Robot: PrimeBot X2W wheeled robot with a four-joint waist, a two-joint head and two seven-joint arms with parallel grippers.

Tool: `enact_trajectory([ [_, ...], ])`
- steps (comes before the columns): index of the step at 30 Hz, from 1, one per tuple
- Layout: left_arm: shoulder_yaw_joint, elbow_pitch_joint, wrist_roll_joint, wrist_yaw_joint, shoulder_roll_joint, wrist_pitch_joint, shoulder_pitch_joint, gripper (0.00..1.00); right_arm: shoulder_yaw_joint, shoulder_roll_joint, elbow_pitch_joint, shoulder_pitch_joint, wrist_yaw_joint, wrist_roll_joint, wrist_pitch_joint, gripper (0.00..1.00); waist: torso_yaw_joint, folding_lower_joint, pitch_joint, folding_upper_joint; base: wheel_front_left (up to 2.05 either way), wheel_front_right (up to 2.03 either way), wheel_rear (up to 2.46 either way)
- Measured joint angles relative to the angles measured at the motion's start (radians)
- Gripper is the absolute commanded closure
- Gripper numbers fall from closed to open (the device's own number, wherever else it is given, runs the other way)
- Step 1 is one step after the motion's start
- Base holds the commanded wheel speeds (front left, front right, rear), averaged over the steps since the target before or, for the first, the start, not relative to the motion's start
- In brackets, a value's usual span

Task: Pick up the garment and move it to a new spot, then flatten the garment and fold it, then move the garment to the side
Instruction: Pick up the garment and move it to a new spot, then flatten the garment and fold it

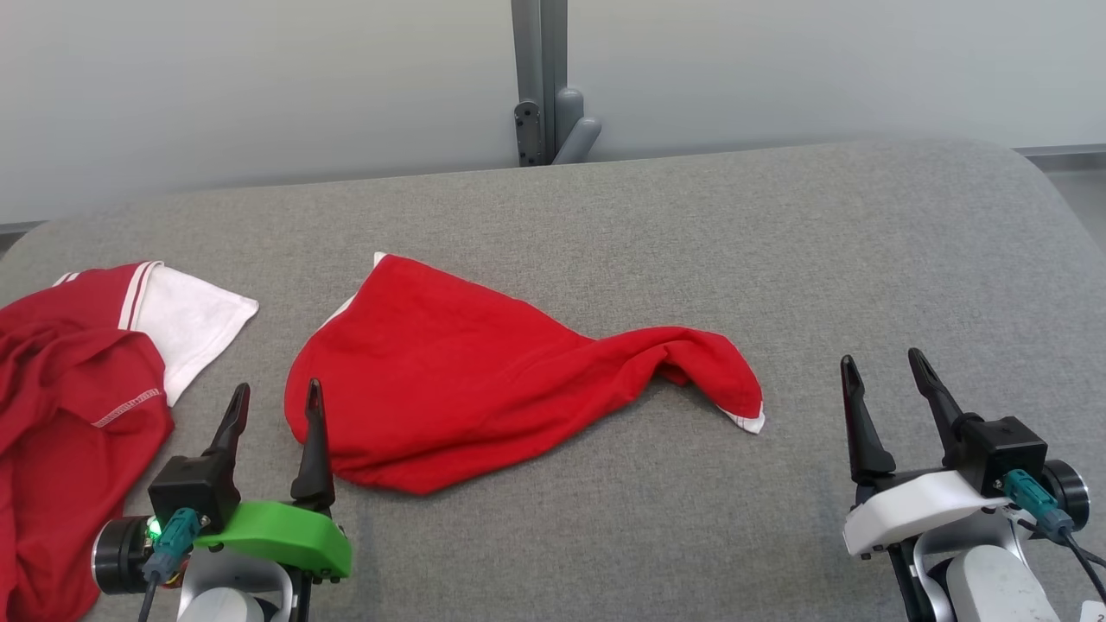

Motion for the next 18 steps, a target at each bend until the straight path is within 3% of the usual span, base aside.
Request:
enact_trajectory([
  [18,-0.029,-0.004,0.000,-0.002,0.007,0.005,-0.006,0.00,-0.002,0.002,0.005,-0.006,0.000,-0.001,0.000,0.00,0.010,0.0000,0.012,0.0000,0.00,0.00,0.00],
])
